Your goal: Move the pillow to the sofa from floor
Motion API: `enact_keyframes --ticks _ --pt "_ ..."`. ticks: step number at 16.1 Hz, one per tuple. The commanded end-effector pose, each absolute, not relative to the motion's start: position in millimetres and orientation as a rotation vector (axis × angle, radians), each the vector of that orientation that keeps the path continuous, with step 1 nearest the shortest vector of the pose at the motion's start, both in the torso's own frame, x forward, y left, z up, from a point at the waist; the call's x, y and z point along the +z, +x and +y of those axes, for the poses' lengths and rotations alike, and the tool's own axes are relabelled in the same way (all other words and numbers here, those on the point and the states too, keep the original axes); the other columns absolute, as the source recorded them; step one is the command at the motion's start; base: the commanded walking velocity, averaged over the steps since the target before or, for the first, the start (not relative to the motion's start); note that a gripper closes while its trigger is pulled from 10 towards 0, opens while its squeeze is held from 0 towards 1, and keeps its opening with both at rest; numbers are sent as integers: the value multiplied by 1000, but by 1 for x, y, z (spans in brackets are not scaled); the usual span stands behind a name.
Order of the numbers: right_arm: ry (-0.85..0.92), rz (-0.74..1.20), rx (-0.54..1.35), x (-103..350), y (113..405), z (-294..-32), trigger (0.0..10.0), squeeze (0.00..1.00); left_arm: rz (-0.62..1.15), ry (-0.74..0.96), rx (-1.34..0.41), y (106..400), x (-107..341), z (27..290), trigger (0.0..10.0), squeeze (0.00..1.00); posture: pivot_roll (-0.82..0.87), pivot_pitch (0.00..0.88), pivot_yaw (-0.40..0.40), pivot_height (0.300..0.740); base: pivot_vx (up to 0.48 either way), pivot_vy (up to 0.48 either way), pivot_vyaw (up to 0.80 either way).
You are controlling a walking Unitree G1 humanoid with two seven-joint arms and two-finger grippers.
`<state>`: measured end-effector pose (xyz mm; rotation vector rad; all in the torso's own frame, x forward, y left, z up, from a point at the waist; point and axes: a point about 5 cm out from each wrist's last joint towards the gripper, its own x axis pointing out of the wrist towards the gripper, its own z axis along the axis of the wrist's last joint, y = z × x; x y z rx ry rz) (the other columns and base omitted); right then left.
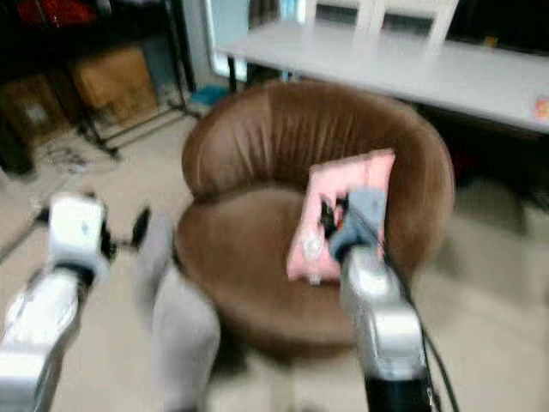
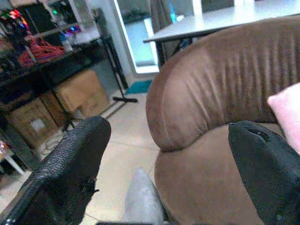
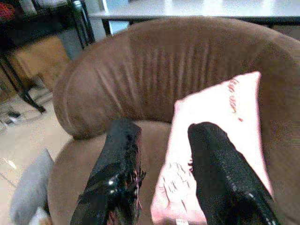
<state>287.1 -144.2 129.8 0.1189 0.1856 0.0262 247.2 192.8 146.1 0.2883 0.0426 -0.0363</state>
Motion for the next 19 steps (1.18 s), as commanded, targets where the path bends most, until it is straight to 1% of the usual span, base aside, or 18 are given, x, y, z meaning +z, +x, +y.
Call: enact_keyframes --ticks 1,4,5,19 --pt "114 168 26 135 288 -144 10000 0 24 290 -22 248 151 195 10000 0 -28 0 16 740 0 0 0" --pt "105 177 21 134 287 -144 10000 0 23 276 -22 248 151 194 10000 0 -27 0 13 740 0 0 0" --pt "103 180 19 133 287 -145 10000 0 24 274 -24 248 151 194 10000 0 -27 0 13 740 0 247 0" --pt "63 177 10 132 288 -144 10000 0 28 273 -39 250 150 192 10000 0 -30 0 17 740 0 306 0"
